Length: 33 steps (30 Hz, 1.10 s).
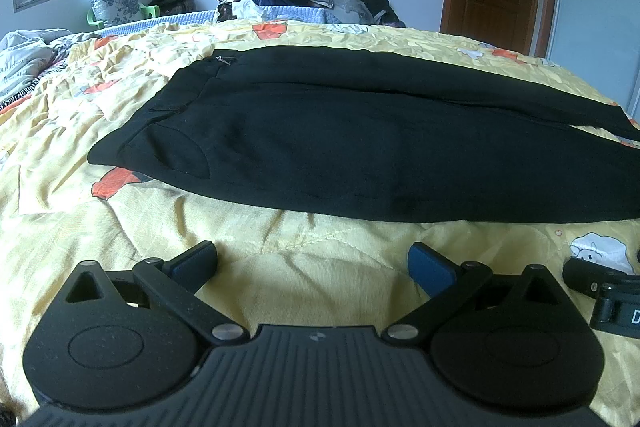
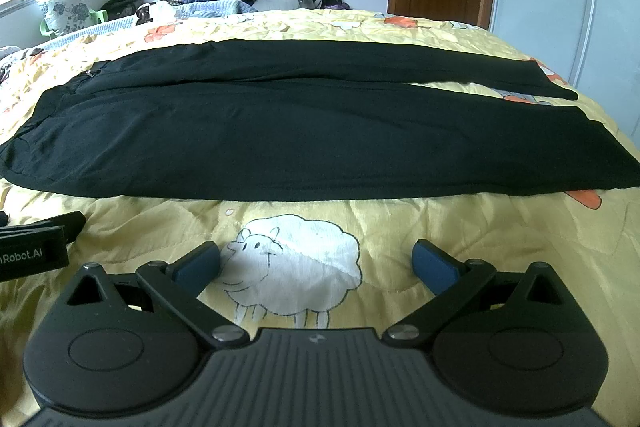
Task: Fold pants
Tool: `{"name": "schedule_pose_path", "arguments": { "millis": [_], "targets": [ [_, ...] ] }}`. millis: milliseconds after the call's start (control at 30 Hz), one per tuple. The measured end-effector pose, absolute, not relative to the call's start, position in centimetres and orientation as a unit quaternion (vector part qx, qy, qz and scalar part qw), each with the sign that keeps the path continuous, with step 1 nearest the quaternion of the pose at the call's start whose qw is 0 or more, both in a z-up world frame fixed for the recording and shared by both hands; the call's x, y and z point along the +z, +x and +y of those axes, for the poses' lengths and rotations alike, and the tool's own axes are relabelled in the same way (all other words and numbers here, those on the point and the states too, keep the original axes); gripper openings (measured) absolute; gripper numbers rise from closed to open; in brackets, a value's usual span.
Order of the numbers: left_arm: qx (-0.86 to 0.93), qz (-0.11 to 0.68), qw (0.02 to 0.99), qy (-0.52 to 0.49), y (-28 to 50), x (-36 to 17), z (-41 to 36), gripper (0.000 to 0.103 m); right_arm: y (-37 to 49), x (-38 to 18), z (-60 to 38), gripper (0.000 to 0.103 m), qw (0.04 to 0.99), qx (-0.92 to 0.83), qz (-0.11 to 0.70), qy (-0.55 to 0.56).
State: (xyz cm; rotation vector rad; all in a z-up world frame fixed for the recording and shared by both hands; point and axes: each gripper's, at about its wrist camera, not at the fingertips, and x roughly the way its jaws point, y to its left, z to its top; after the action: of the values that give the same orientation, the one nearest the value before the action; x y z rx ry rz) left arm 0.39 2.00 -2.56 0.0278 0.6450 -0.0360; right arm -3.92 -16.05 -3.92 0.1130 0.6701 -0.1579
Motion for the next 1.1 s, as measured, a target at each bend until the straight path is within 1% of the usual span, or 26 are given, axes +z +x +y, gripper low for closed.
{"name": "schedule_pose_path", "arguments": {
  "millis": [200,267,333,400,467,600,733,867,967,1100],
  "targets": [
    [-0.039,0.311,0.949,-0.006,0.2,-2.0,2.5,0.102,-4.4,-3.6,-16.2,0.103,0.943,-0.036,0.325,0.062],
    [-0.044,0.307,0.95,-0.024,0.2,-1.4,3.1,0.102,-4.4,-2.9,-16.5,0.103,0.944,0.002,0.323,0.069],
    [-0.039,0.306,0.95,-0.039,0.4,-0.9,3.8,0.102,-4.2,-1.5,-16.8,0.103,0.95,0.037,0.303,0.071],
    [-0.042,0.311,0.949,-0.041,0.9,-0.3,4.6,0.102,-3.4,0.5,-16.7,0.103,0.959,0.058,0.275,0.042],
    [-0.039,0.311,0.95,-0.017,1.4,0.1,4.8,0.102,-1.8,2.3,-16.2,0.103,0.965,0.078,0.251,-0.01],
    [-0.007,0.293,0.955,0.044,2.4,1.1,4.8,0.103,3.8,4.1,-14.7,0.103,0.953,0.125,0.251,-0.117],
    [0.02,0.293,0.953,0.077,4.2,1.8,5.1,0.102,11.2,4.6,-13.6,0.103,0.933,0.177,0.261,-0.176],
    [0.016,0.301,0.951,0.062,6.5,2.4,6.3,0.102,18.4,4.6,-12.6,0.103,0.917,0.23,0.258,-0.2],
    [-0.001,0.308,0.951,0.033,8.1,2.7,7.5,0.099,23.8,3.9,-12.0,0.103,0.905,0.243,0.284,-0.205],
    [0.005,0.309,0.951,0.006,9.8,3.2,8.7,0.1,29.5,2.9,-12.3,0.103,0.897,0.264,0.302,-0.185]
  ]
}}
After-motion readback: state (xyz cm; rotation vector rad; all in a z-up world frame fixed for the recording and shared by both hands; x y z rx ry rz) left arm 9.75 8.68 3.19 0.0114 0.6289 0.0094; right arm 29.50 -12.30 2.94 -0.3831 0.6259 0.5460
